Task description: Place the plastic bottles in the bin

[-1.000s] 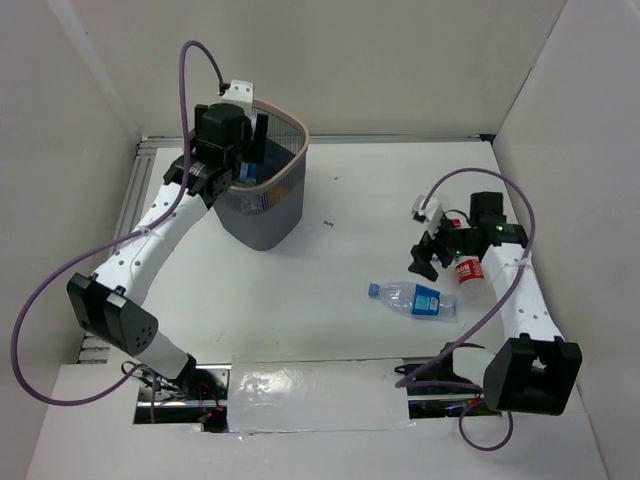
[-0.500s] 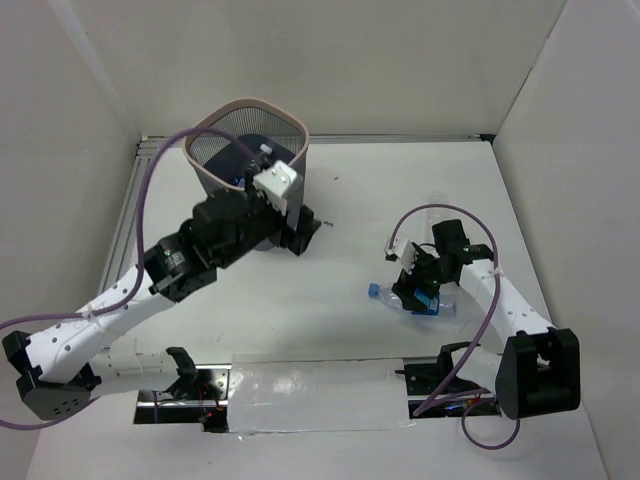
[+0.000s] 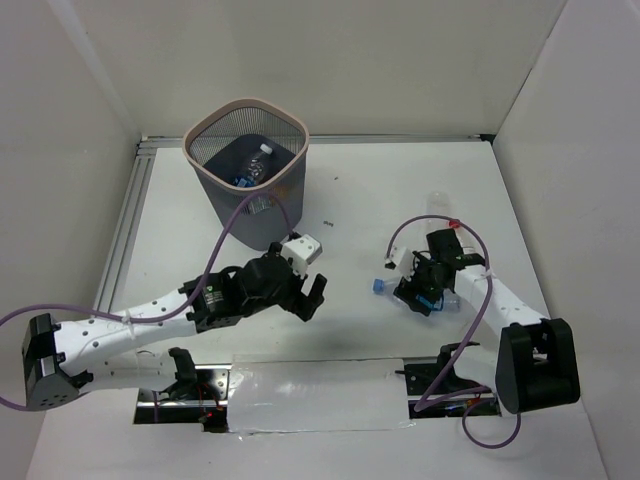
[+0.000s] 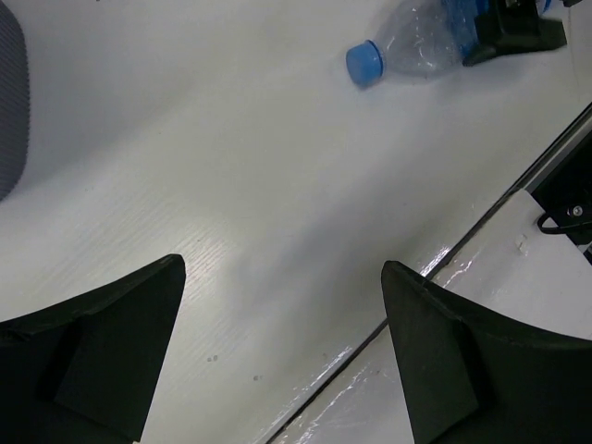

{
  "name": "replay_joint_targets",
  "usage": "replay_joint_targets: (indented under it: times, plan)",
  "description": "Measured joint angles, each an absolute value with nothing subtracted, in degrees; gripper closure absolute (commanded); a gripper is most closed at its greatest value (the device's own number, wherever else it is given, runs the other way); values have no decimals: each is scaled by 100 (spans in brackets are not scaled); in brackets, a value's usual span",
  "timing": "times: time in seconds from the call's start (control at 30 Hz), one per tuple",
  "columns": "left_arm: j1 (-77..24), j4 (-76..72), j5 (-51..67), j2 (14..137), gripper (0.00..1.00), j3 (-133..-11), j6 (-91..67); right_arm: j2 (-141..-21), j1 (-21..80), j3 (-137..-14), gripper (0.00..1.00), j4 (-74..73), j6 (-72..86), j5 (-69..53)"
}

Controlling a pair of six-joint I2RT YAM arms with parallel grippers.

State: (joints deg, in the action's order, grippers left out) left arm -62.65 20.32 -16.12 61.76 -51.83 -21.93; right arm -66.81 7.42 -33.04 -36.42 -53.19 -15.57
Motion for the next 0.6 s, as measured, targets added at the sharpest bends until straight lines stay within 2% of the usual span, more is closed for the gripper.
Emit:
replay_joint_targets:
  times: [0.03,0.07,0.1,0.13,0.27,0.4,0.53,0.6]
  plan:
    - [-6292,1977,-1634,6158,0,-5122,-2290,-6681,751,-3304,41,-3618,-5347,-1538]
    - [-6335,1920,-1645,6134,0,-5002,-2425,-6678,753,-3301,60,-3607,-5345,-1527]
    - [-6337,1922,-1645,6134,0,-4998,-2425,-6678,753,-3301,60,-3599,-5339,-1533]
    - [-6366,1885,-1649,6125,0,-4925,-2488,-6676,753,-3308,72,-3607,-5345,-1557]
    - [-6493,1837,-1664,6104,0,-4648,-2740,-6552,757,-3581,91,-3817,-5387,-1859]
    - [-6630,1789,-1627,6051,0,-4401,-2917,-6611,840,-4451,91,-4530,-5334,-2427]
    - [-6692,1715,-1551,6016,0,-4226,-3044,-6952,1061,-6412,89,-4530,-4818,-2991]
    - [-6694,1675,-1509,5986,0,-4160,-3055,-7170,1166,-7338,89,-4023,-4346,-3170]
